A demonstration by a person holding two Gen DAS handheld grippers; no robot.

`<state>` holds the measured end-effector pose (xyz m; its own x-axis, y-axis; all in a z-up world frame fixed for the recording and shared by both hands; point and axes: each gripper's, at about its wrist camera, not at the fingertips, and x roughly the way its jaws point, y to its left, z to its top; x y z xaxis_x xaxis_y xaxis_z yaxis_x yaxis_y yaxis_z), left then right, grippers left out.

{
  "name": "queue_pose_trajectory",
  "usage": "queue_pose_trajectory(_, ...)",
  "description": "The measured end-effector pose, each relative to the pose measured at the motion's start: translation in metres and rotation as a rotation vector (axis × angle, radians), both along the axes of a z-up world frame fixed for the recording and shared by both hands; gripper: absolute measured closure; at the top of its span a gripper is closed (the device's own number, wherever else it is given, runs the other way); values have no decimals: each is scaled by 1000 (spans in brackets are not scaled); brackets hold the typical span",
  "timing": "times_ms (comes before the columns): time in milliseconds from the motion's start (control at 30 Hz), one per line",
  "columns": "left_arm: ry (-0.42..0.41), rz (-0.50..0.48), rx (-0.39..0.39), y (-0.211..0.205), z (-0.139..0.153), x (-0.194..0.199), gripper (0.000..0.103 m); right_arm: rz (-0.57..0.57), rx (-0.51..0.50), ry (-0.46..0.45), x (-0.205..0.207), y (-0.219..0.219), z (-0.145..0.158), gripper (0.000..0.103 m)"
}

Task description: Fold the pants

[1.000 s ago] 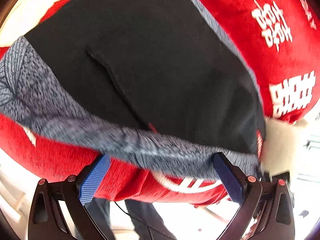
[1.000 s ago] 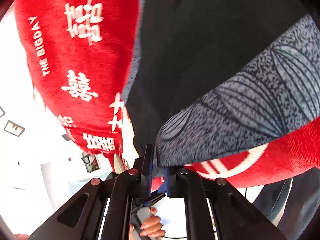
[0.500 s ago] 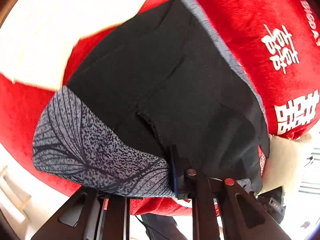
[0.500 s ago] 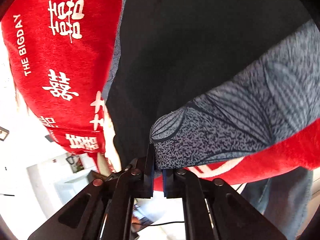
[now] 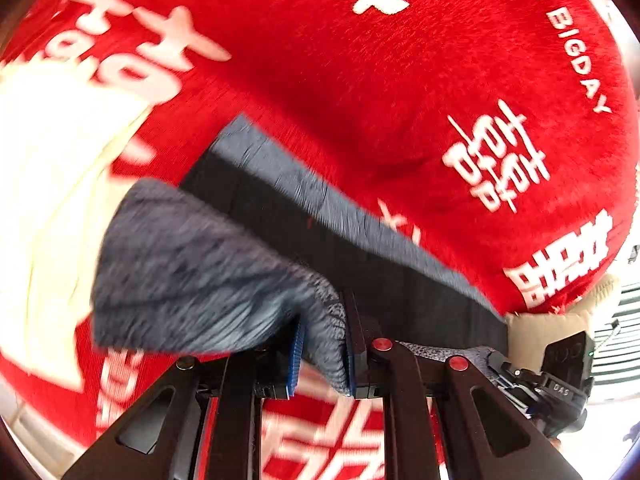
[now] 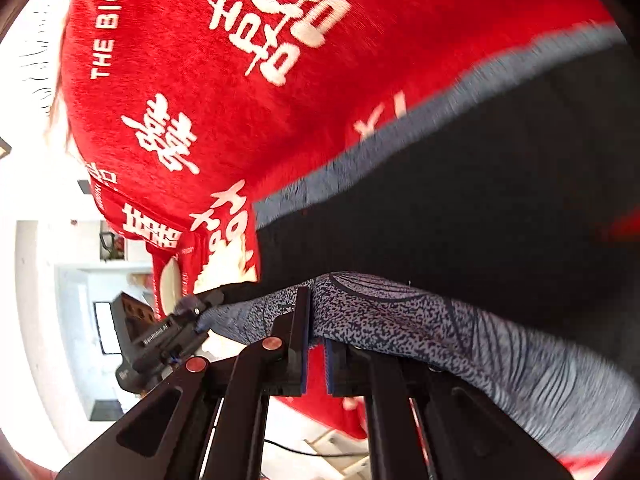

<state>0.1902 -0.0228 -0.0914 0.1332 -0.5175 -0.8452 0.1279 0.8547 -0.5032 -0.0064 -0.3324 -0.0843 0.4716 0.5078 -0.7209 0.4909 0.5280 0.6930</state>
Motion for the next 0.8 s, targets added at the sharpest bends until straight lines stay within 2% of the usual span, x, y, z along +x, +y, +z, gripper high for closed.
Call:
queue_pose_trajectory(100,-36,-5,78,-22,-19,32,84,61,-29,8,44,-18,-15,97)
queue_pose_trajectory(233,-28,21,186,-43,-55,70,83,122,-58,67,95,-34,-55,96)
queue_pose_trajectory(300,-28,35,245,-51,-68,78,74,149,-73,110,111,-39,-81,93)
queue_pose_trajectory(367,-4,56,255,-61,-76,88,70,169,-98,150,120,-42,-103,93)
queue_pose_trajectory(433,-12,77,264,-61,-70,92,56,166,-102,171,121,-47,-113,92)
queue_pose_trajectory(467,-41,91,292,-59,-61,93,38,155,-94,173,121,-51,-113,86)
queue_pose_trajectory(500,-87,110,337,-54,-48,93,28,146,-83,171,120,-54,-112,79)
queue_pose_trajectory(533,-123,121,364,-49,-36,93,28,135,-80,151,120,-59,-105,58)
queue_pose_trajectory(567,-146,118,379,-44,-25,93,28,131,-83,138,120,-62,-100,31)
queue_pose_trajectory(600,-153,108,405,-41,-18,92,28,126,-91,119,121,-65,-91,24)
queue_pose_trajectory(700,-162,10,501,-52,-13,77,28,130,-117,58,119,-73,-55,23)
queue_pose_trajectory(800,-151,-112,541,-83,-28,46,28,149,-144,64,99,-69,-34,22)
